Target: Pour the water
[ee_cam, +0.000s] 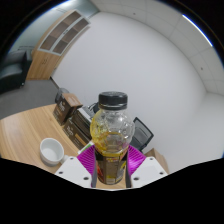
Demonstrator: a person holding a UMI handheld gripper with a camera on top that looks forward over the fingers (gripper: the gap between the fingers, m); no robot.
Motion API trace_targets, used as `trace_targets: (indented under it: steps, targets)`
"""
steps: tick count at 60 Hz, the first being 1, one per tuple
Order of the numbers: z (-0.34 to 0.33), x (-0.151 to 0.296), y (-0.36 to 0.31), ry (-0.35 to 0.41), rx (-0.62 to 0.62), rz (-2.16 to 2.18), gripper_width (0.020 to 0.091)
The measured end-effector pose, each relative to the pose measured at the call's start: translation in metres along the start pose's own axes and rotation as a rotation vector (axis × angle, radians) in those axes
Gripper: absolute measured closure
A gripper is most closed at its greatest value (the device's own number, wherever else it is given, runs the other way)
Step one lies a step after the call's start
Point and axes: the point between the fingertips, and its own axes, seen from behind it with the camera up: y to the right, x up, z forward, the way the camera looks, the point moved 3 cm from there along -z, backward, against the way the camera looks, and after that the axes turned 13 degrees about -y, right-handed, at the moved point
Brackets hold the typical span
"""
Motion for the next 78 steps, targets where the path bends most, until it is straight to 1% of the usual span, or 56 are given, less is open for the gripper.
trace_targets:
  steps: [3, 8, 14, 27, 31, 32, 36, 37, 41, 46, 47, 48, 49, 53, 55, 56, 59, 65, 70, 78]
  targets:
    - [0.002, -0.009, -0.002, 0.013, 0.055, 0.135, 0.0717]
    - [0.018, -0.030, -0.005, 0.014, 0.159, 0.321, 0.0715]
    - [0.040, -0.060, -0.016, 0.008, 0.230, 0.447, 0.0717]
    - [0.073, -0.119, -0.047, -0.014, 0.338, 0.588, 0.0714]
    - [0.080, -0.133, -0.056, -0.034, 0.355, 0.603, 0.0707]
    - [0.080, -0.131, -0.055, -0.005, 0.351, 0.617, 0.0705]
    - [0.078, -0.135, -0.055, 0.020, 0.355, 0.619, 0.0695]
    - [0.074, -0.136, -0.049, 0.024, 0.360, 0.619, 0.0677]
    - [0.078, -0.134, -0.055, 0.034, 0.356, 0.622, 0.0657]
    - [0.077, -0.136, -0.055, 0.020, 0.365, 0.618, 0.0600]
    - [0.078, -0.135, -0.056, 0.008, 0.369, 0.616, 0.0585]
    - [0.079, -0.137, -0.057, -0.006, 0.374, 0.616, 0.0551]
    - [0.079, -0.138, -0.058, -0.020, 0.377, 0.617, 0.0498]
    - [0.073, -0.141, -0.057, -0.051, 0.380, 0.617, 0.0231]
    - [0.067, -0.143, -0.054, -0.061, 0.373, 0.618, 0.0267]
    - [0.064, -0.145, -0.052, -0.068, 0.367, 0.618, 0.0273]
    - [0.050, -0.149, -0.048, -0.088, 0.352, 0.617, 0.0240]
    - [0.010, -0.154, -0.043, -0.130, 0.338, 0.605, 0.0248]
    - [-0.035, -0.158, -0.037, -0.145, 0.319, 0.607, 0.0246]
    - [-0.115, -0.166, -0.034, -0.183, 0.249, 0.618, 0.0249]
